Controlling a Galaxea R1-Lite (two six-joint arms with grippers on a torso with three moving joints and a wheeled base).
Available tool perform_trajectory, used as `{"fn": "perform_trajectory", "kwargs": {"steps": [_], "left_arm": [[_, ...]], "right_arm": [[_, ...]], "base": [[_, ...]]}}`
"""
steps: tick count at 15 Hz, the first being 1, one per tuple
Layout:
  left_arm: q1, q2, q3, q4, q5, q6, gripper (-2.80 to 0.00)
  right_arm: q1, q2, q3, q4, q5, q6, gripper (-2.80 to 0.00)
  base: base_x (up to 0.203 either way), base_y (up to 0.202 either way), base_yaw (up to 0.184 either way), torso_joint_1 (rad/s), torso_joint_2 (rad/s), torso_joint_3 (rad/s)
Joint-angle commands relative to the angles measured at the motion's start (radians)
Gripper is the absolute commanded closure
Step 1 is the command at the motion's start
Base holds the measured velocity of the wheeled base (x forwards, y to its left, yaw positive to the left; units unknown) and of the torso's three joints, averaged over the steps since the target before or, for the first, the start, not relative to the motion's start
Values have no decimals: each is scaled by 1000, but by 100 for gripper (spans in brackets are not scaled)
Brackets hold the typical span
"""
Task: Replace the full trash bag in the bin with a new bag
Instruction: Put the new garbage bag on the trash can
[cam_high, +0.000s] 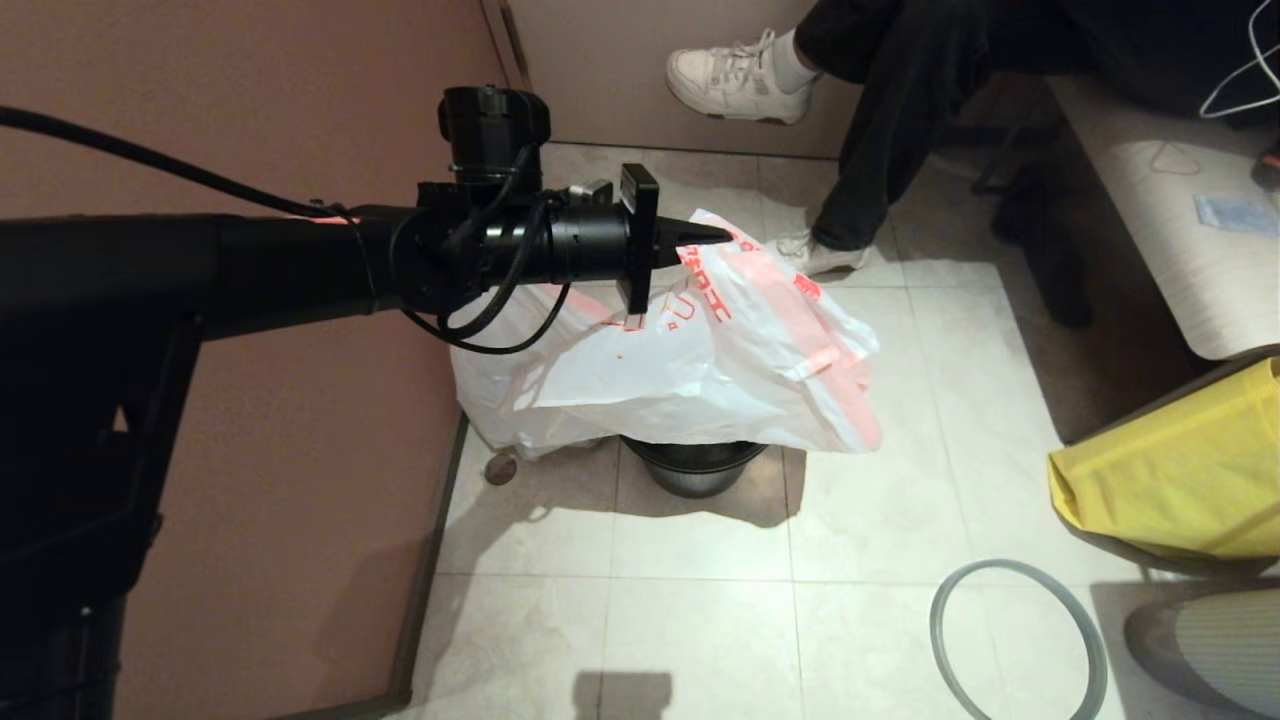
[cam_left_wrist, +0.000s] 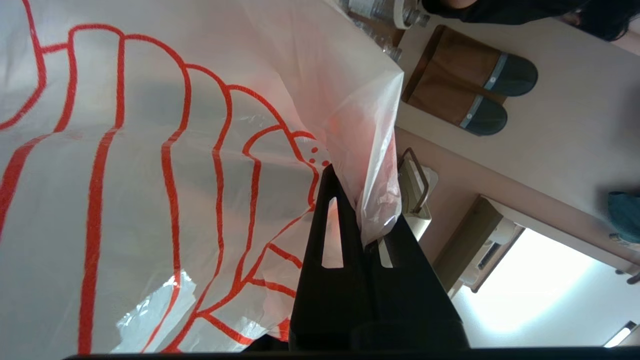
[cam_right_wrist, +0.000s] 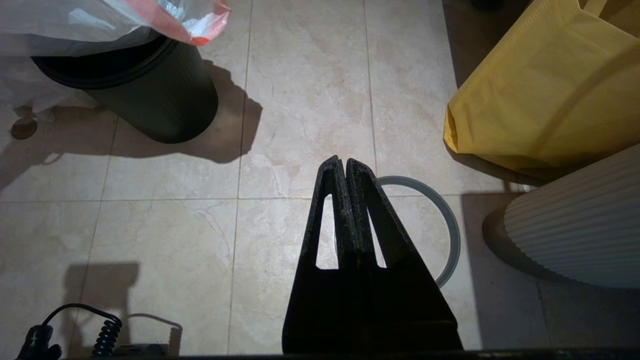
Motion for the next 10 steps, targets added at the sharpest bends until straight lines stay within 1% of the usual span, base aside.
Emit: {"fn": "perform_trajectory", "kwargs": {"steps": [1, 4, 5, 7, 10], "left_arm": [[-15, -2, 1, 7, -9, -8, 0], [-54, -55, 5, 25, -24, -8, 0], [-59, -68, 6, 45, -39, -8, 0], [-71, -88, 11, 91, -46, -7, 0], [-85, -121, 13, 156, -46, -7, 0]], "right_arm": [[0, 0, 0, 0, 0, 0, 0], [0, 0, 0, -1, 0, 0, 0], [0, 0, 0, -2, 0, 0, 0], [0, 0, 0, -2, 0, 0, 0], [0, 0, 0, 3, 1, -44, 0]], "base": [[0, 0, 0, 0, 0, 0], [0, 0, 0, 0, 0, 0], [0, 0, 0, 0, 0, 0], [0, 0, 0, 0, 0, 0], [0, 0, 0, 0, 0, 0]]}}
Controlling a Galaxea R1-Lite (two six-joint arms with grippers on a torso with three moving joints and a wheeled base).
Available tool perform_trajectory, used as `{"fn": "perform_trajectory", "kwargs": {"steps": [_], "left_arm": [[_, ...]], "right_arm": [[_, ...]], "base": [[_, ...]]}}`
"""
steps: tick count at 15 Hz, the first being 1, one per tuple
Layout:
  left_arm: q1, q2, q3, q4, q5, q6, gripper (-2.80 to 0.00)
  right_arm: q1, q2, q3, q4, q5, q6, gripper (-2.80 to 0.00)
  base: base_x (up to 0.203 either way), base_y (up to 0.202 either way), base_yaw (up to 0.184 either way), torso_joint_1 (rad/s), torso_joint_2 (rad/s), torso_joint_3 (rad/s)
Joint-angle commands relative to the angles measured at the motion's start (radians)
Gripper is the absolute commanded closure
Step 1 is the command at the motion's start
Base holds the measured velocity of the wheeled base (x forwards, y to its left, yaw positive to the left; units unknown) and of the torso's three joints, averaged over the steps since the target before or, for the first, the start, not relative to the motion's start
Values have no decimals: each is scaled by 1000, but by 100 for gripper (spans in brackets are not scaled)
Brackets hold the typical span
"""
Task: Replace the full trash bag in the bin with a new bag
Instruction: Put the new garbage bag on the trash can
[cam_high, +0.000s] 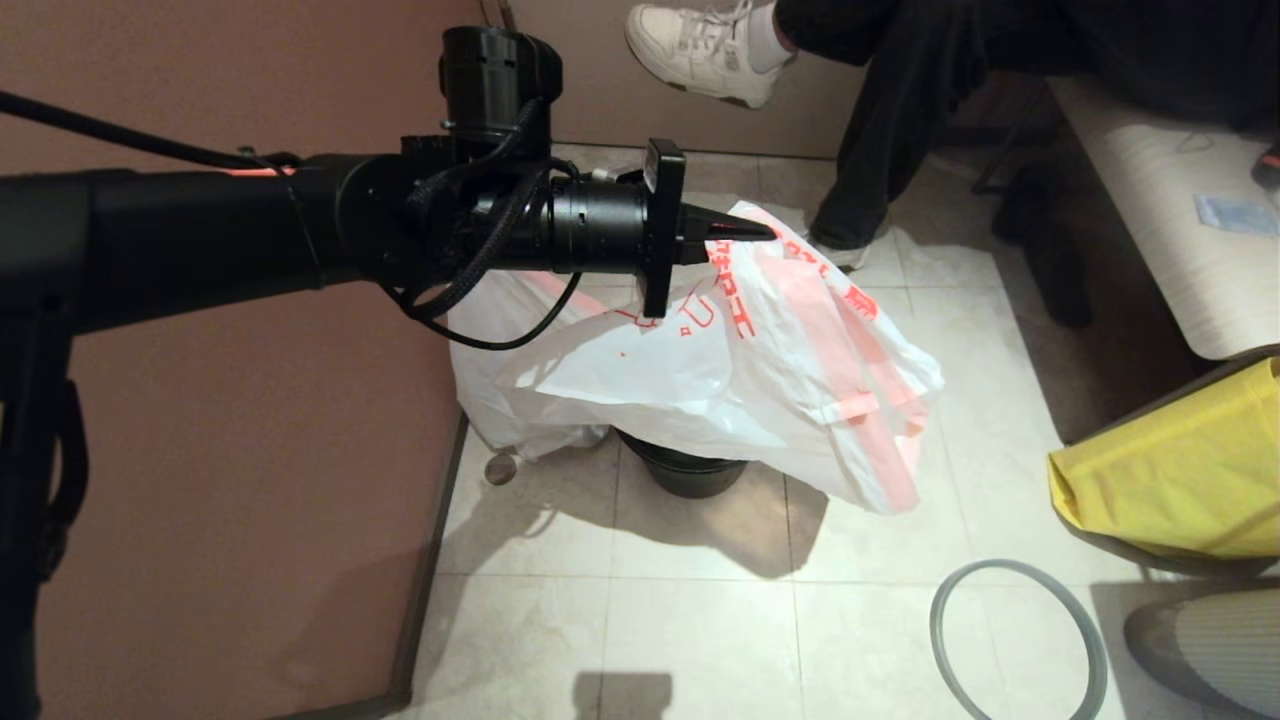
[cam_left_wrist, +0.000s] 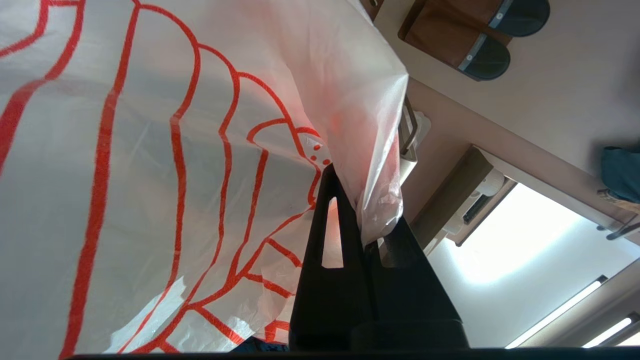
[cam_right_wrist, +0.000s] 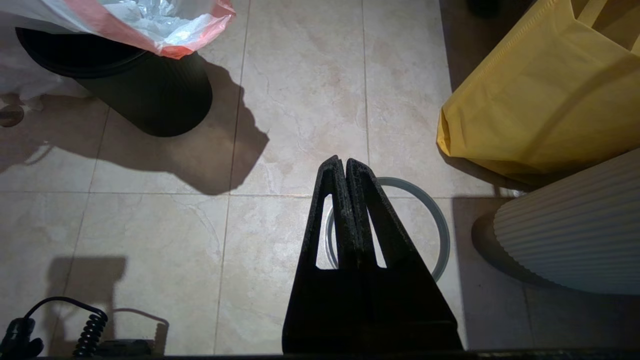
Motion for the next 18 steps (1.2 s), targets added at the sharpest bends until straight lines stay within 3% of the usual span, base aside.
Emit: {"fn": "perform_trajectory", "kwargs": {"steps": [1, 4, 7, 11, 15, 18], "left_arm": [[-4, -31, 1, 5, -5, -7, 0], [-4, -66, 1, 32, -31, -7, 0], [-2, -84, 1, 46, -32, -6, 0], [-4, -99, 1, 47, -33, -6, 0], [-13, -102, 1, 68, -33, -6, 0], [-13, -103, 1, 70, -33, -7, 0]], "right_arm": [[0, 1, -1, 3, 1, -14, 0], [1, 129, -130, 38, -12, -3, 0], [11, 369, -267, 48, -19, 77, 0], [39, 751, -415, -11, 17, 109, 0], [47, 1187, -612, -95, 144, 108, 0], [54, 1404, -778, -130, 286, -19, 0]], "base": [[0, 0, 0, 0, 0, 0], [0, 0, 0, 0, 0, 0], [0, 0, 0, 0, 0, 0], [0, 0, 0, 0, 0, 0], [0, 0, 0, 0, 0, 0], [0, 0, 0, 0, 0, 0]]}}
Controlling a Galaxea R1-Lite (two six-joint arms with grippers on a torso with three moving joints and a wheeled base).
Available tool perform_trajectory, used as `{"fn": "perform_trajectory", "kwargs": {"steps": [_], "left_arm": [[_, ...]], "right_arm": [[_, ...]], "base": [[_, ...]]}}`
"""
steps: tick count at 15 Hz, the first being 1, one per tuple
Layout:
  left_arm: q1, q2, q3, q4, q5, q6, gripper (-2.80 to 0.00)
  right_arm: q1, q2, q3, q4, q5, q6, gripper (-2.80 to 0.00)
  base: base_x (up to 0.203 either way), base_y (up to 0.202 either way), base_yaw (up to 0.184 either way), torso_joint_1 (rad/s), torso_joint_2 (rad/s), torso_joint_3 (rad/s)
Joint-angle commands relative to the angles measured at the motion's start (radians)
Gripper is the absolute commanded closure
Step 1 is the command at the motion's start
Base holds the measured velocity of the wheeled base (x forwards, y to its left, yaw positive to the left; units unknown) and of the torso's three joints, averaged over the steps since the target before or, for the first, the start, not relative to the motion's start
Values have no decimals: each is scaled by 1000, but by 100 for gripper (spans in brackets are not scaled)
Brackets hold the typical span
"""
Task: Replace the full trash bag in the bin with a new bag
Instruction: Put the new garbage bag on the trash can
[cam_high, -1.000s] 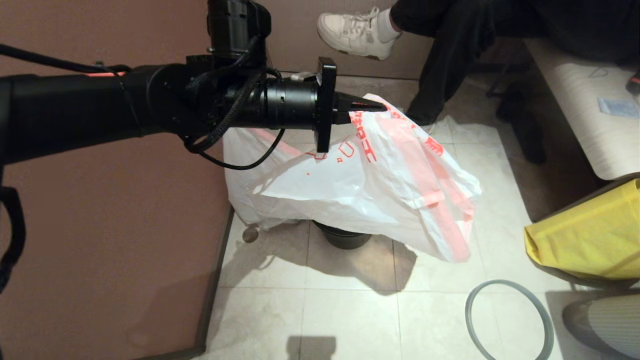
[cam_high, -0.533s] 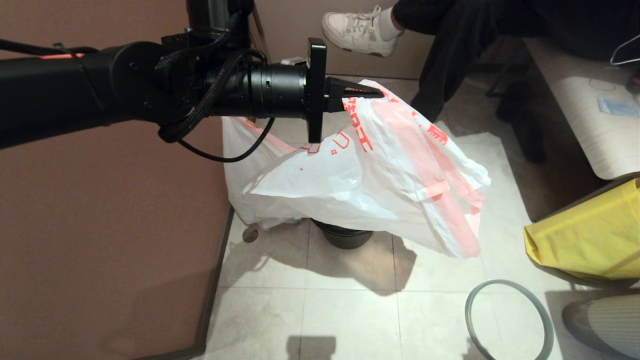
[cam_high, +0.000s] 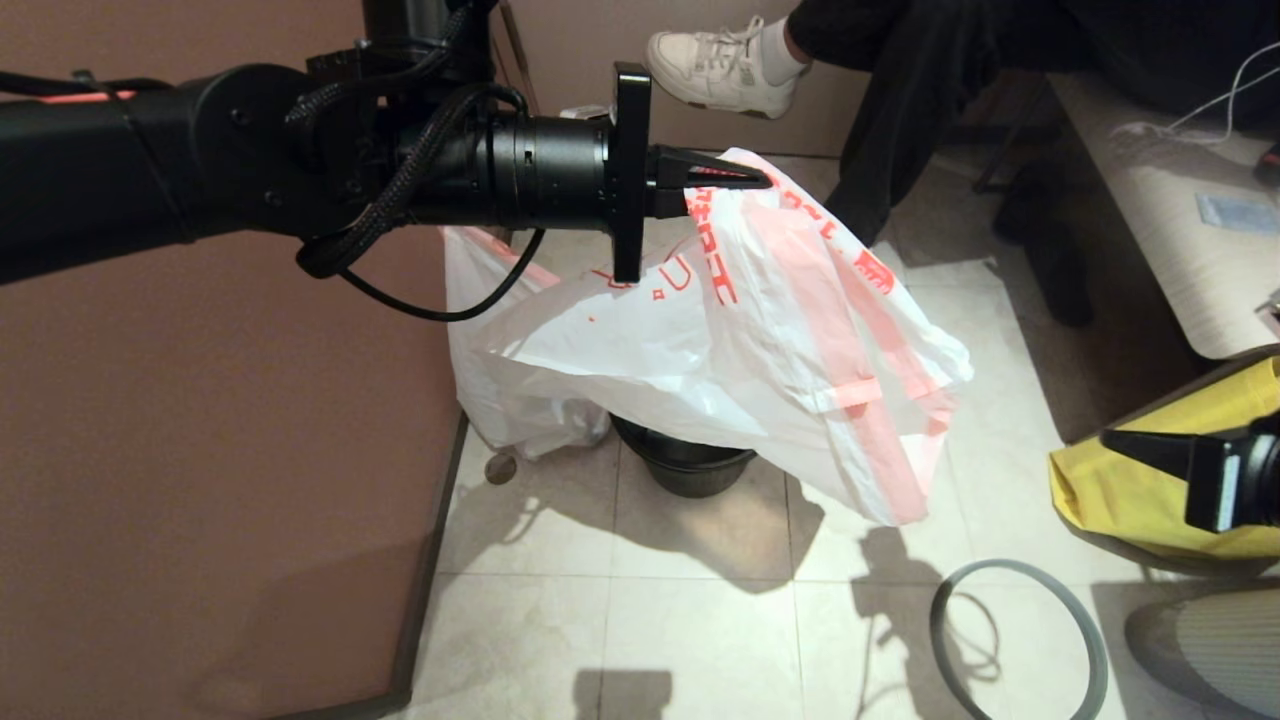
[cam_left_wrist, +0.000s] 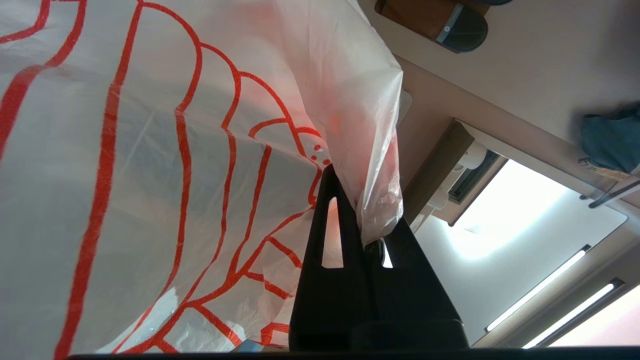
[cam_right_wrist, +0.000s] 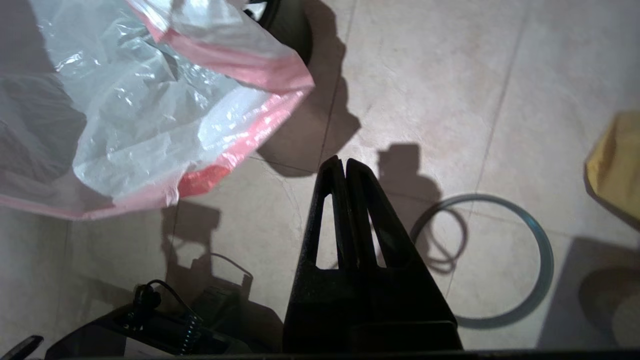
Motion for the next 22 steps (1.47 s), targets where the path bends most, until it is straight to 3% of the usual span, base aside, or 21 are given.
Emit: {"fn": "perform_trajectory", "kwargs": {"steps": [1, 5, 8, 13, 17, 22], "left_arm": [[-1, -4, 0, 2, -4, -8, 0], [-7, -11, 0, 10, -4, -8, 0], [-10, -11, 0, 18, -4, -8, 0], [-15, -5, -1, 13, -4, -6, 0], [-15, -5, -4, 11, -6, -6, 0], [-18, -13, -3, 17, -10, -6, 0]], "right_arm": [[21, 179, -84, -10, 39, -57, -280], [132, 279, -91, -197, 48, -135, -280], [158, 320, -96, -330, 46, -147, -280], [166, 312, -89, -368, 51, -159, -280], [236, 310, -78, -382, 45, -158, -280], [252, 401, -204, -398, 11, -156, -280]], "base": [[0, 0, 0, 0, 0, 0], [0, 0, 0, 0, 0, 0], [0, 0, 0, 0, 0, 0], [0, 0, 0, 0, 0, 0], [0, 0, 0, 0, 0, 0], [0, 0, 0, 0, 0, 0]]}}
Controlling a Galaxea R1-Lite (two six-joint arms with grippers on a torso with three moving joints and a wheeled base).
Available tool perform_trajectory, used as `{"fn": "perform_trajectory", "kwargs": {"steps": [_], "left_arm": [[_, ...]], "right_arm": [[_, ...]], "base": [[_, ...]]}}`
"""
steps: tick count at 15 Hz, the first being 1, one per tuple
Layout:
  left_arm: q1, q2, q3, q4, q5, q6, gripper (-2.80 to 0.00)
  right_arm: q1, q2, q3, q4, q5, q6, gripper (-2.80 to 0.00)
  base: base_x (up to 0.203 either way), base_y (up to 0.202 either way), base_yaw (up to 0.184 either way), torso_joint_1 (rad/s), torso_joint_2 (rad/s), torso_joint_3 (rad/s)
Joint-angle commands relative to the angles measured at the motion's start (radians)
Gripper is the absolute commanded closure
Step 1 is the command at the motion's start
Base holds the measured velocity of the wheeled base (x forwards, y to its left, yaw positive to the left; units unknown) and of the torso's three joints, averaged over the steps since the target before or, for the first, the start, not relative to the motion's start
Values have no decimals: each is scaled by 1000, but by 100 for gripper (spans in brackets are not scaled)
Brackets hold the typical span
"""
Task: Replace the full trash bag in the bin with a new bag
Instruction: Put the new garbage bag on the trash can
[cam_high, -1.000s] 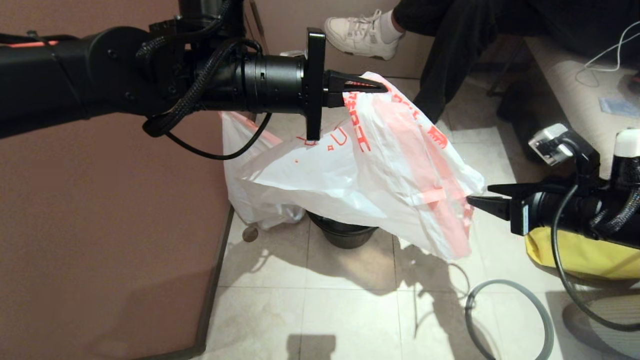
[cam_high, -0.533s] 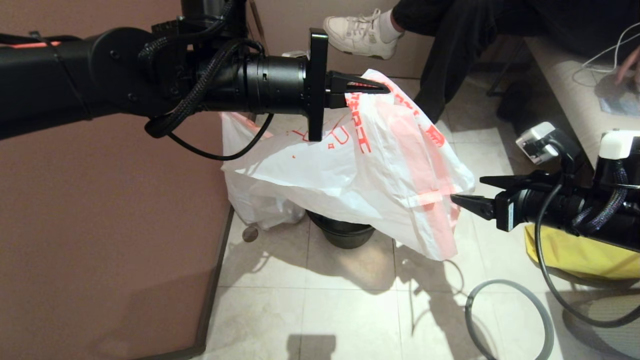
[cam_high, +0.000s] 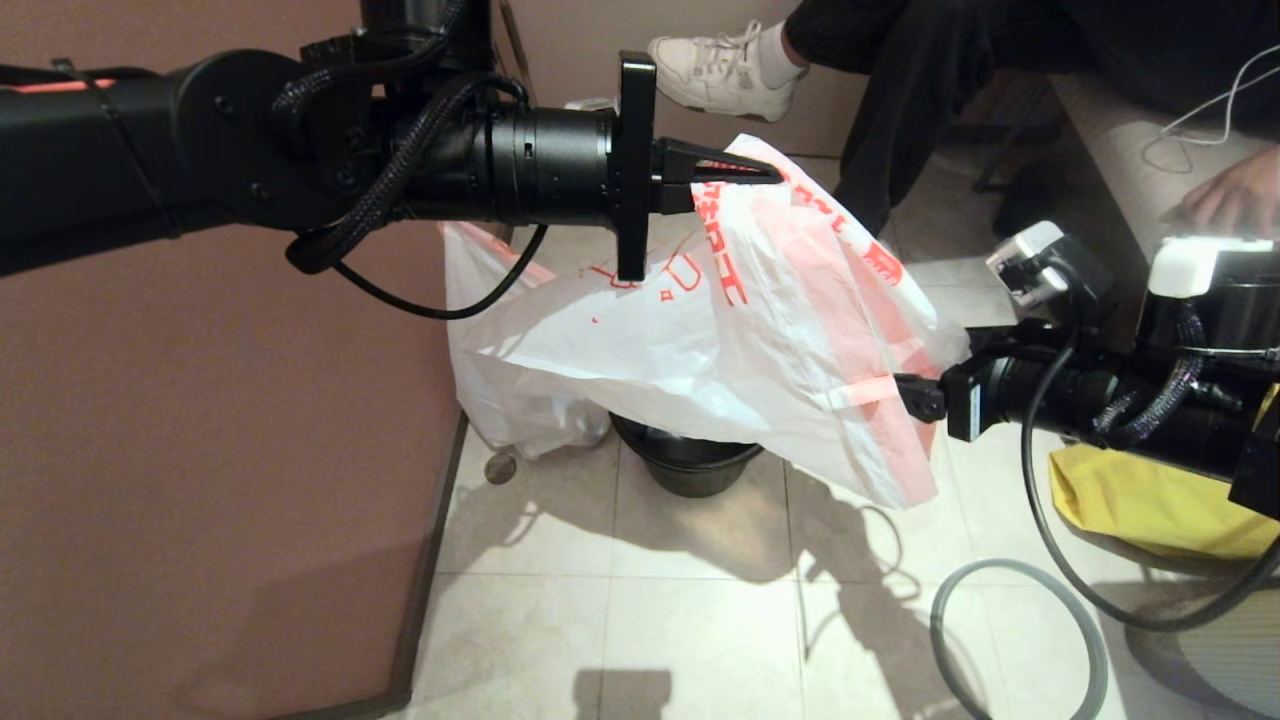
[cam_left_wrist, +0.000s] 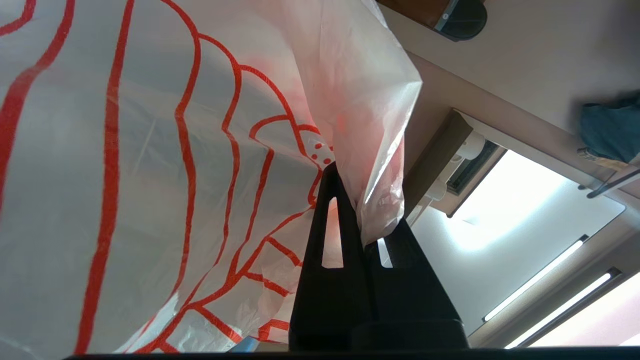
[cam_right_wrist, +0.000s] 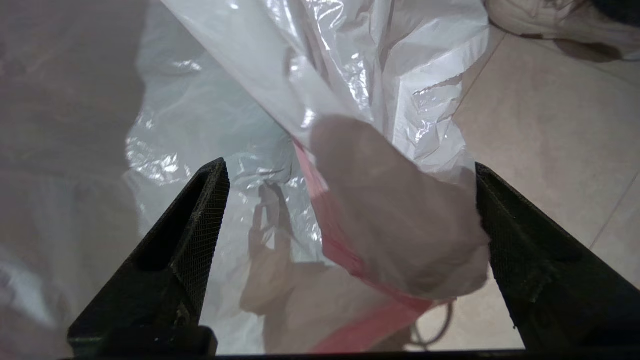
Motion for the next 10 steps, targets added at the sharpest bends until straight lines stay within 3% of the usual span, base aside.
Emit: {"fn": "perform_trajectory", "kwargs": {"steps": [1, 2, 10], "left_arm": [[3, -2, 1, 5, -5, -7, 0], [3, -2, 3, 5, -5, -9, 0], [1, -8, 3, 7, -5, -9, 0]], "right_arm": [[-2, 49, -46, -27, -15, -3, -280], [-3, 55, -50, -45, -23, -11, 0], [-1, 73, -67, -37, -13, 17, 0]], "base": [[0, 0, 0, 0, 0, 0], [0, 0, 0, 0, 0, 0], [0, 0, 0, 0, 0, 0]]}}
